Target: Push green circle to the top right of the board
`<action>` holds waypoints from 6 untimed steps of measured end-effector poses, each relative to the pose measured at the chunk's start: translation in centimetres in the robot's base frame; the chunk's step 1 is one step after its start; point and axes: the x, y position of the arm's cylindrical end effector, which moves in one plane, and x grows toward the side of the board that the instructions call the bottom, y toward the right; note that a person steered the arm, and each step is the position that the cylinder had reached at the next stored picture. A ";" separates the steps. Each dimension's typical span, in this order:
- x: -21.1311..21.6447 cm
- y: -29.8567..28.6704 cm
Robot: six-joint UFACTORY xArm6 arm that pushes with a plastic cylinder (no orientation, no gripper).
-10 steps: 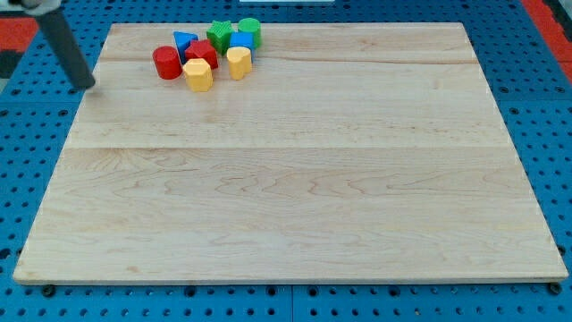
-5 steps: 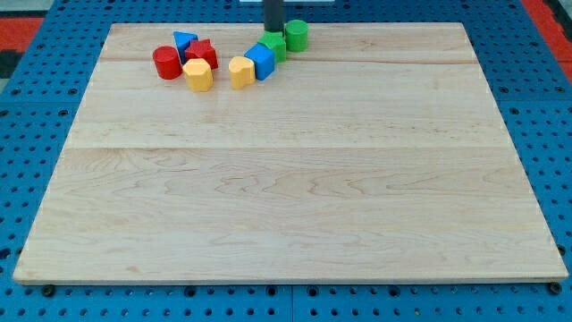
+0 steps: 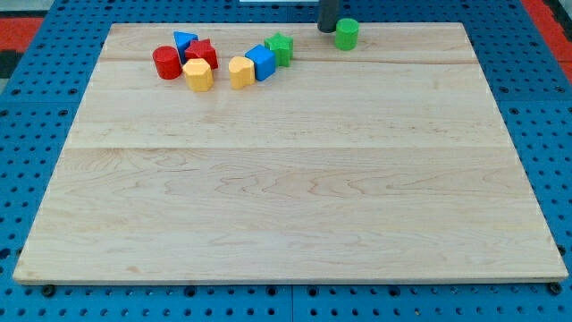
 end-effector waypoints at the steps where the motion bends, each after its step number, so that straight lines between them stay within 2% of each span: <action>1: 1.8 0.9; 4: 3.4 5.7; 5: 3.3 5.1; 6: 1.2 2.4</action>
